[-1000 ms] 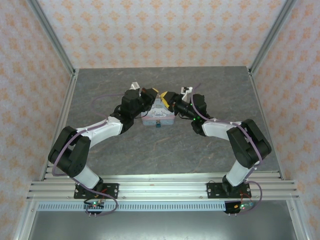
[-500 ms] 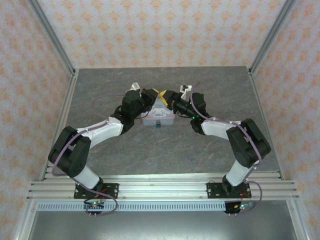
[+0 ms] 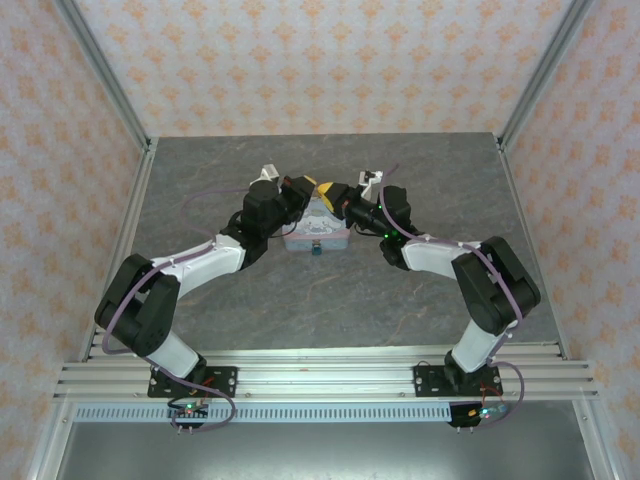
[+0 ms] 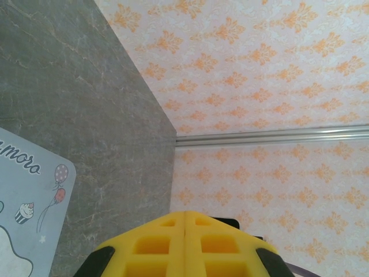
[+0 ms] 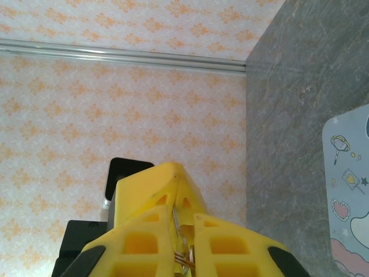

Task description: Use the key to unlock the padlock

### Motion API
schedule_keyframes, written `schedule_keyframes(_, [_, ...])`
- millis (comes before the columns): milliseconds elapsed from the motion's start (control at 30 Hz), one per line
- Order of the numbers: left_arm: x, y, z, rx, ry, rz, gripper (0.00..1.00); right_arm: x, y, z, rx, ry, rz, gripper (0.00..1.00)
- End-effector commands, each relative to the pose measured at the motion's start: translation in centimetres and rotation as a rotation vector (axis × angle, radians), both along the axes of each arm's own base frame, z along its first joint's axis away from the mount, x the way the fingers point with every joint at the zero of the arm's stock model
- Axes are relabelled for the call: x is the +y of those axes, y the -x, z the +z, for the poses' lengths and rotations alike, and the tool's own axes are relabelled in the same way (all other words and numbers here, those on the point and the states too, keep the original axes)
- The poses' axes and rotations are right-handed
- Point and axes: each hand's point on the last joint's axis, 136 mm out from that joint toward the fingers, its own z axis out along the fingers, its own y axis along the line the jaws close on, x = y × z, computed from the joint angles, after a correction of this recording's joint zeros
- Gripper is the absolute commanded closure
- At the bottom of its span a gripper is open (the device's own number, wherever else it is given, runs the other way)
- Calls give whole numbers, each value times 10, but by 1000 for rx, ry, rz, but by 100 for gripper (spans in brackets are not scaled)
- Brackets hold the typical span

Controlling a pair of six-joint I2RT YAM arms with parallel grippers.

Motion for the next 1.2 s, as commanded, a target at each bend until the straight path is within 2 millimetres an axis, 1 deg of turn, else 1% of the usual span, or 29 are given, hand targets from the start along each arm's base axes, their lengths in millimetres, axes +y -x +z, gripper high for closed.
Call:
schedule_keyframes(0, [3, 4, 15, -40, 13, 18, 100, 3, -2, 11, -47, -20, -3, 100])
schedule_keyframes(733, [6, 4, 22, -52, 1, 28, 100, -4, 4, 1, -42, 15, -17, 100])
schedule_keyframes(833, [6, 4, 19, -39, -8, 24, 100, -6, 4, -2, -41, 28, -23, 100])
schedule_keyframes(867, [6, 4, 20, -39, -10, 23, 98, -7, 4, -3, -40, 31, -26, 100])
schedule_keyframes(933, [5, 4, 19, -36, -11, 21, 88, -9, 5, -4, -40, 34, -29, 100])
schedule_keyframes(967, [5, 5, 19, -35, -12, 20, 79, -10, 5, -4, -41, 35, -32, 100])
schedule_keyframes(1033, [5, 5, 18, -33, -14, 19, 67, -11, 5, -4, -43, 40, -34, 100])
schedule_keyframes(1067, [5, 5, 18, -32, -16, 21, 60, -12, 5, -5, -44, 44, -37, 100])
schedule_keyframes(1167, [7, 6, 17, -29, -22, 24, 48, -14, 6, -6, -44, 55, -36, 100])
